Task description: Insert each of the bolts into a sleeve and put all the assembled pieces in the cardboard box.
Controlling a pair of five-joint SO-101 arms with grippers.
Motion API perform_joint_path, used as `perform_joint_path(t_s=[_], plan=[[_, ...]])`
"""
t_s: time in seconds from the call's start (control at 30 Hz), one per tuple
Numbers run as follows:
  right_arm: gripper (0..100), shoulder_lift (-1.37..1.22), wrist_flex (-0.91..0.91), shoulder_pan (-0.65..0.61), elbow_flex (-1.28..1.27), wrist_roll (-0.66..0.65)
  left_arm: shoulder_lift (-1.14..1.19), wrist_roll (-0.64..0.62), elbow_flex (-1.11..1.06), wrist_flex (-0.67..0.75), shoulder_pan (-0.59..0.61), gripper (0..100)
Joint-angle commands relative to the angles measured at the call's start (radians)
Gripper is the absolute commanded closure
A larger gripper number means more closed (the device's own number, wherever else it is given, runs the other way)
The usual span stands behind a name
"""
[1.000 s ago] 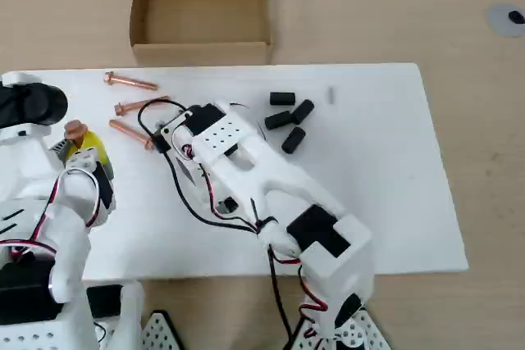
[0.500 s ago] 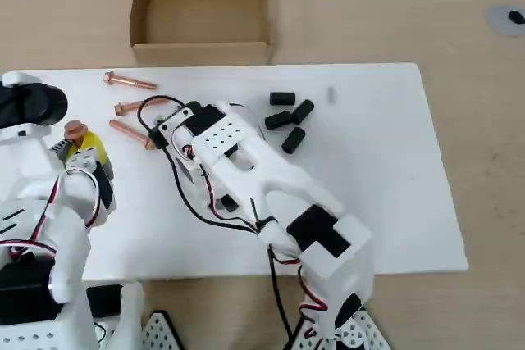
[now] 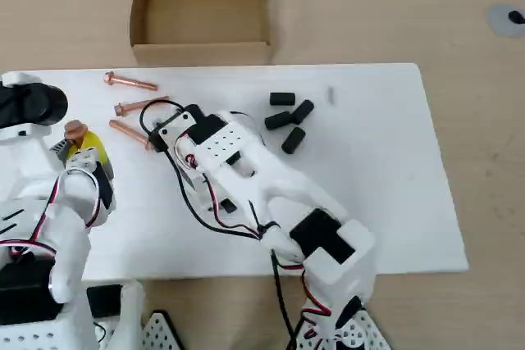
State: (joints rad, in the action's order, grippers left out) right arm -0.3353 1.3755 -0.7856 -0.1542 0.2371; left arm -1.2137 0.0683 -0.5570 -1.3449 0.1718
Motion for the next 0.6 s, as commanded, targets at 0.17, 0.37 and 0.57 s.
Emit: perform_joint_path(t_s=[0.17, 0.37, 0.57], plan=[[92.9, -0.013, -0.054, -0.028, -0.085, 0.0, -0.013, 0.057, 0.015, 0.014, 0.015, 99], [98.9, -0.007, -0.049, -0.024, -0.082, 0.0, -0.013, 0.054, 0.015, 0.02, 0.011, 100], [98.9, -0.004, -0.025, -0.015, -0.025, 0.005, -0.015, 0.054, 0.017, 0.02, 0.017, 100]])
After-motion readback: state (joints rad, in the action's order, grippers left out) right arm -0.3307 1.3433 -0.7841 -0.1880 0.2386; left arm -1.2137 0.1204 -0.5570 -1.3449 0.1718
